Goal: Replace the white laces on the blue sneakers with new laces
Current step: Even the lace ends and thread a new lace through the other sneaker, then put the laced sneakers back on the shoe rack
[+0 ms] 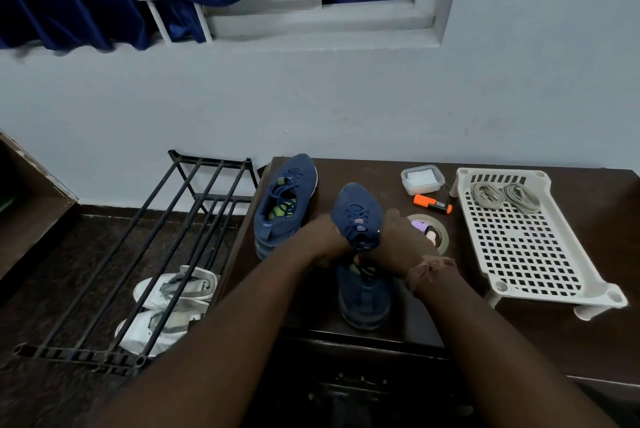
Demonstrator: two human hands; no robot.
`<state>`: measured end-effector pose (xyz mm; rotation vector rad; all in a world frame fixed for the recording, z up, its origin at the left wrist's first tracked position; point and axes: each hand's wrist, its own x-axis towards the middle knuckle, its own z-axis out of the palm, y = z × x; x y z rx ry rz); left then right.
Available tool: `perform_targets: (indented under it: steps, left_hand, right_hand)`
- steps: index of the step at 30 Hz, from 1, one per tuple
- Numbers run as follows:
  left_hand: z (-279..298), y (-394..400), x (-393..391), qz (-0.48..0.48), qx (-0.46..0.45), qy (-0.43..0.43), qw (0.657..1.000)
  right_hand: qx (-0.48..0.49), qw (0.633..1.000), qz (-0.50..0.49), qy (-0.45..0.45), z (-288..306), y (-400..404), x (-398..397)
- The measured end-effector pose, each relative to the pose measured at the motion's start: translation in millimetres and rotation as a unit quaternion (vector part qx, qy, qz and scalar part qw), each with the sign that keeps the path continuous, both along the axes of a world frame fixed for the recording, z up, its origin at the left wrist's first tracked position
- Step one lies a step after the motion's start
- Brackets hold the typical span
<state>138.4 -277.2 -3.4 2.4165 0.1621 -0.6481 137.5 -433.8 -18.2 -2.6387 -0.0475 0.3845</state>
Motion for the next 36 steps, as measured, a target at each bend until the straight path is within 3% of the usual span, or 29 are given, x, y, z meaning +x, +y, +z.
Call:
perform_targets:
  steps: [3,5,7,9,12,14,17,20,29,33,36]
  left_hand:
    - [16.6,15.9,-5.8,0.045,-0.111,0.063,0.991]
    - [20.6,24.2,-4.7,0.074,-0.144,0.05,0.986]
    - [20.7,32.5,2.2,0.126,-0.134,-0.024,0.983]
    - [15.5,45.1,11.5,0.174,-0.054,-0.161,0.97]
    - [1.8,67.5,15.3,0.246,0.04,-0.336,0.908]
    - [-8.3,82.9,16.3,0.264,0.103,-0.381,0.88]
    - [-20.5,98.9,22.9,0.283,0.138,-0.26,0.913]
    - [-23.5,103.0,27.4,0.269,0.098,-0.166,0.944]
    - [-22.3,91.8,-7.1,0.2,0.102,-0.136,0.965]
    - [-23.7,86.2,-28.1,0.24,0.077,-0.144,0.957]
    - [-25.6,81.6,-31.0,0.307,0.03,-0.092,0.947]
  right_hand:
    - [-0.009,0.997,-0.033,-0.064,-5.6,10.5,2.1]
    - [-0.032,0.996,-0.044,-0.076,-8.9,15.6,1.9]
    - [-0.067,0.996,-0.019,-0.06,-10.7,16.5,3.4]
    - [-0.082,0.996,0.004,-0.02,-6.9,12.2,6.0]
    - [-0.126,0.99,0.054,0.026,-3.0,6.8,6.5]
    - [-0.127,0.99,0.065,-0.002,-3.7,8.0,3.4]
    - [-0.063,0.996,0.034,-0.045,-5.0,13.5,5.4]
    - [-0.016,0.998,-0.003,-0.064,-8.5,19.4,16.1]
    - [0.051,0.997,-0.044,-0.035,-15.7,40.2,30.6]
    - [0.093,0.995,-0.046,-0.014,-11.7,44.9,21.1]
    - [0.147,0.987,-0.065,0.03,-11.9,54.3,6.4]
